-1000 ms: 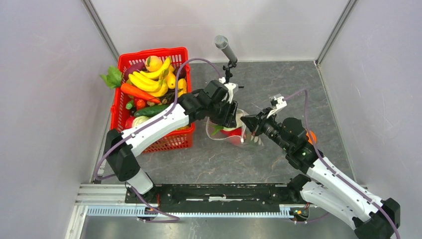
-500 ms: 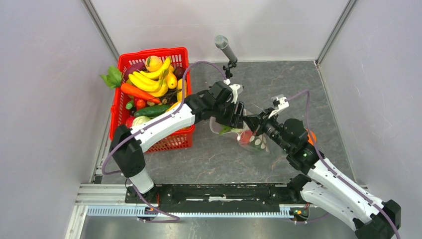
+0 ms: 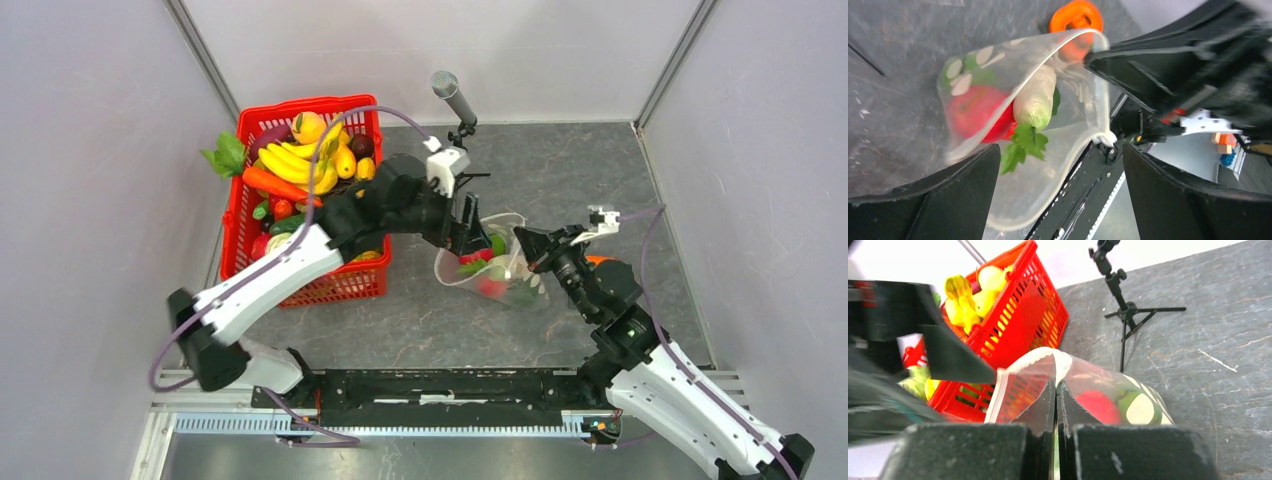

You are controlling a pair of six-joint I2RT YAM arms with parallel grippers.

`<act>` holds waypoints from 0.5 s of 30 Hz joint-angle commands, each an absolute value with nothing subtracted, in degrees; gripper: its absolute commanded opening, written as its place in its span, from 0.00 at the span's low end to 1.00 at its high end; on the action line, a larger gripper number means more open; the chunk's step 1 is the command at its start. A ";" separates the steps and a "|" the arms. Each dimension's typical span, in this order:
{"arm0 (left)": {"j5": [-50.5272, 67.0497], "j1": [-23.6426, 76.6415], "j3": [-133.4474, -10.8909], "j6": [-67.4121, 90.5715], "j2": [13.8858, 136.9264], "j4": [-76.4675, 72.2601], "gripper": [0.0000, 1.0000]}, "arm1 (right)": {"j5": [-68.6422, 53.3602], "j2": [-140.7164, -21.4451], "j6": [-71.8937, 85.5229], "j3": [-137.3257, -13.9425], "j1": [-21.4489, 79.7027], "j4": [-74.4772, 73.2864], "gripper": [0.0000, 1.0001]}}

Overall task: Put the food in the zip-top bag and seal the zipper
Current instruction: Place the fake vegetable in the zipper food storage bag, then pick up the fake fruit from the bin.

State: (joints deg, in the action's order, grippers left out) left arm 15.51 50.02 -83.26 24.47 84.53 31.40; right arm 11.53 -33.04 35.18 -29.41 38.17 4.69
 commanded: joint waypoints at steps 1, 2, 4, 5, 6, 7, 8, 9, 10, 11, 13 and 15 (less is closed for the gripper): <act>11.07 50.18 -79.88 19.51 72.66 25.19 0.98 | 15.23 -27.91 32.97 -25.32 38.06 12.36 0.00; 7.05 50.19 -78.59 18.98 70.48 24.84 0.98 | 13.14 -27.95 31.72 -25.58 38.00 12.73 0.00; -2.76 50.19 -76.59 18.07 67.47 25.78 1.00 | 6.00 -26.88 30.41 -25.00 38.06 17.16 0.00; -7.50 50.10 -75.75 17.89 66.29 26.90 1.00 | 3.72 -26.02 30.57 -23.80 38.06 20.71 0.00; -12.54 49.97 -75.15 17.73 65.39 27.80 1.00 | 2.97 -25.26 30.71 -22.33 38.06 23.41 0.00; -16.06 49.78 -74.35 17.38 64.60 28.54 1.00 | 3.93 -25.10 30.51 -21.72 38.06 23.90 0.00; -19.22 49.38 -73.75 17.04 64.03 29.08 1.00 | 6.75 -25.65 30.33 -22.41 38.06 20.74 0.00; -21.68 48.99 -73.47 16.88 63.60 29.92 1.00 | 10.79 -26.83 30.34 -24.45 38.06 14.75 0.00; -23.05 48.29 -73.59 16.94 63.44 31.23 1.00 | 12.91 -27.77 30.34 -25.89 38.05 10.76 0.00; -23.79 47.51 -74.16 16.88 63.38 32.77 1.00 | 14.18 -28.63 30.25 -27.01 38.10 7.90 0.00; -25.56 46.22 -75.23 16.96 63.41 36.82 1.00 | 14.19 -28.61 30.13 -26.98 38.06 7.05 0.00; -27.07 45.02 -74.79 16.88 62.75 38.79 1.00 | 13.90 -27.54 30.84 -25.39 38.01 8.99 0.00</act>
State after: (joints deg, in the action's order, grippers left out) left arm -18.15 47.00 -74.61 19.75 63.48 33.06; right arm 11.57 -28.58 31.22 -24.21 38.09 9.13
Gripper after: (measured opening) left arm 0.994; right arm 0.007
